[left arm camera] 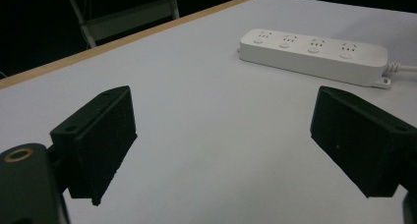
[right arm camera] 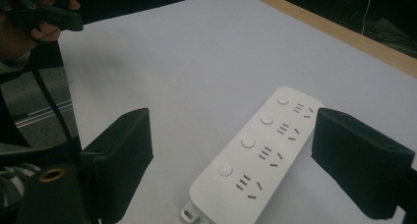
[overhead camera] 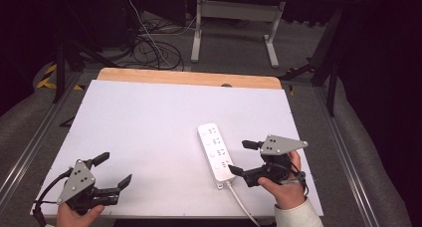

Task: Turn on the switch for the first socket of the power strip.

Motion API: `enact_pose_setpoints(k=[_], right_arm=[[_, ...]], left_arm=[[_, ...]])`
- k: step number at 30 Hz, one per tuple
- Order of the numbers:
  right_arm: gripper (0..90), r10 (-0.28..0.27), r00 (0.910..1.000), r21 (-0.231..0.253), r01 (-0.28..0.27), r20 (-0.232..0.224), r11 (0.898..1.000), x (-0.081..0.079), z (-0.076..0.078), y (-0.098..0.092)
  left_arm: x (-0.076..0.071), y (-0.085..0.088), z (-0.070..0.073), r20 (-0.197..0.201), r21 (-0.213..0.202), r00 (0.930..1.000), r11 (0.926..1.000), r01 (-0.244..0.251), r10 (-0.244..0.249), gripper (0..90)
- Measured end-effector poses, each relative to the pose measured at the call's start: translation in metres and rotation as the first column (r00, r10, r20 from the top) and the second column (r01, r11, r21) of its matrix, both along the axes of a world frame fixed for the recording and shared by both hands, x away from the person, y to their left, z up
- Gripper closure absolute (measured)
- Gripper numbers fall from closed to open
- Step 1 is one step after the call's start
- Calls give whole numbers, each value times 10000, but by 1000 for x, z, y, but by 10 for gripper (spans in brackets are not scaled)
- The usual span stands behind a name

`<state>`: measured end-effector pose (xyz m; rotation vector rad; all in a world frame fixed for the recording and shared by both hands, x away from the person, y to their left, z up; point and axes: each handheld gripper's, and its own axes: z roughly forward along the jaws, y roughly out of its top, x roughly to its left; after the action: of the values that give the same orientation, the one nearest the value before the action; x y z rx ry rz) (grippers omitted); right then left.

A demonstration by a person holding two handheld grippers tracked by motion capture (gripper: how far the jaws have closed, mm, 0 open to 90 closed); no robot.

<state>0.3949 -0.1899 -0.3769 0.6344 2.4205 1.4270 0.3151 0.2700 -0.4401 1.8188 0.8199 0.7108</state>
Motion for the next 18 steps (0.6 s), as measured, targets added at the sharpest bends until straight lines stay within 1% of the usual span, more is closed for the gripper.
enact_pose_setpoints(k=[1,3,5,6,9,13,18], right_arm=[[162,-10,10000,23,10,50,10000,-1,-1,-2],[153,-12,10000,260,10,55,9997,-2,-6,-9],[138,-17,10000,372,15,52,9993,-4,-10,-13],[123,15,9999,386,-20,131,9993,-5,-14,-17],[118,29,9998,480,-39,204,9988,-7,-18,-21],[109,8,9996,604,-24,265,9982,-9,-26,-30],[100,-56,9996,595,39,276,9982,-10,-40,-40]], left_arm=[[0,0,0,-11,-16,10000,10000,-12,12,105],[0,0,0,5,5,10000,10000,10,-10,105],[0,0,0,6,-3,10000,10000,17,-17,105],[0,0,0,7,-1,10000,10000,23,-23,105],[0,1,1,40,25,10000,10000,76,-76,105],[-1,0,1,-7,-102,10000,9999,87,-87,104],[-1,1,2,90,22,9999,10000,91,-91,105]])
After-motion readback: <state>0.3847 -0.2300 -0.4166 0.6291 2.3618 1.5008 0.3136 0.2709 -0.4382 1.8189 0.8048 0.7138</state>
